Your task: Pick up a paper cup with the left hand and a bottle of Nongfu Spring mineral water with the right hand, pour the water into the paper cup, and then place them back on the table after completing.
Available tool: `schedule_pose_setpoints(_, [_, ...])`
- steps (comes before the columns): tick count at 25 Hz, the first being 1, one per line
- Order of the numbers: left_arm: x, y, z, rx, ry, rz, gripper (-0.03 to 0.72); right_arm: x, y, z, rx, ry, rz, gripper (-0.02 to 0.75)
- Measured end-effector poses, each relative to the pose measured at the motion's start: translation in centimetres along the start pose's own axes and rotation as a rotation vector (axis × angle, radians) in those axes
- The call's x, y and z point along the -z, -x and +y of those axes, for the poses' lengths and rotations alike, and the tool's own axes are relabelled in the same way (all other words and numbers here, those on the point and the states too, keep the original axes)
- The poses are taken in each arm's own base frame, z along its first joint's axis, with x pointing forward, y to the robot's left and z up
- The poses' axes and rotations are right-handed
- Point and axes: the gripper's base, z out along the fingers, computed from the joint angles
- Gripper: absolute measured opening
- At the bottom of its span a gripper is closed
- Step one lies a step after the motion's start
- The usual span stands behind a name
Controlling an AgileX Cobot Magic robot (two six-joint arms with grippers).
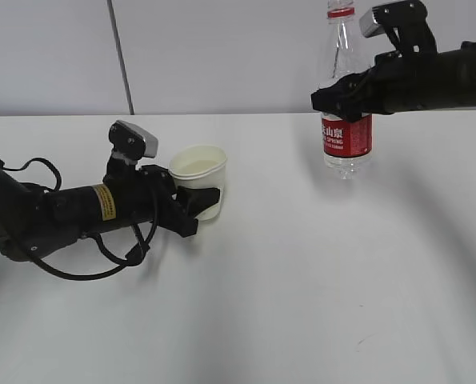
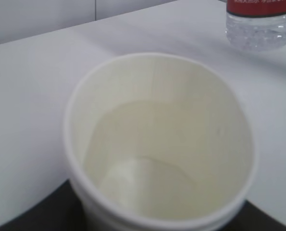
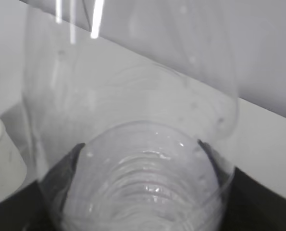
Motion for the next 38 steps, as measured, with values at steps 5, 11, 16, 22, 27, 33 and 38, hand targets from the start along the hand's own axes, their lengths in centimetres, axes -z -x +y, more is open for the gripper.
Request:
schedule_pose_setpoints(5, [0.4, 0.0, 0.8, 0.004, 0.021, -0.003, 0.363, -0.6, -0.3, 0.3, 0.017, 0.075, -0.056, 0.485])
schedule_pose_setpoints(11, [0.9, 0.0, 1.6, 0.009, 0.044, -0.006, 0.363, -1.9, -1.3, 0.5, 0.056, 0.132, -0.113, 0.485])
schedule_pose_setpoints(16, [1.4, 0.0, 2.5, 0.015, 0.068, -0.009, 0.363, -2.7, -1.8, 0.7, 0.061, 0.171, -0.171, 0.485])
schedule_pose_setpoints(22, [2.0, -0.1, 3.4, -0.001, 0.093, -0.012, 0.363, -3.7, -3.1, 0.8, 0.079, 0.207, -0.182, 0.485])
schedule_pose_setpoints(27, [2.5, 0.0, 4.3, -0.01, 0.126, -0.019, 0.363, -3.7, -3.0, 0.9, 0.109, 0.218, -0.206, 0.484])
schedule_pose_setpoints(33, [3.3, 0.0, 5.6, -0.001, 0.194, -0.039, 0.363, -3.7, -3.0, 0.9, 0.133, 0.214, -0.213, 0.484])
schedule_pose_setpoints(38, [3.6, 0.1, 6.3, -0.004, 0.24, -0.049, 0.363, -3.7, -2.8, 0.8, 0.124, 0.203, -0.231, 0.484])
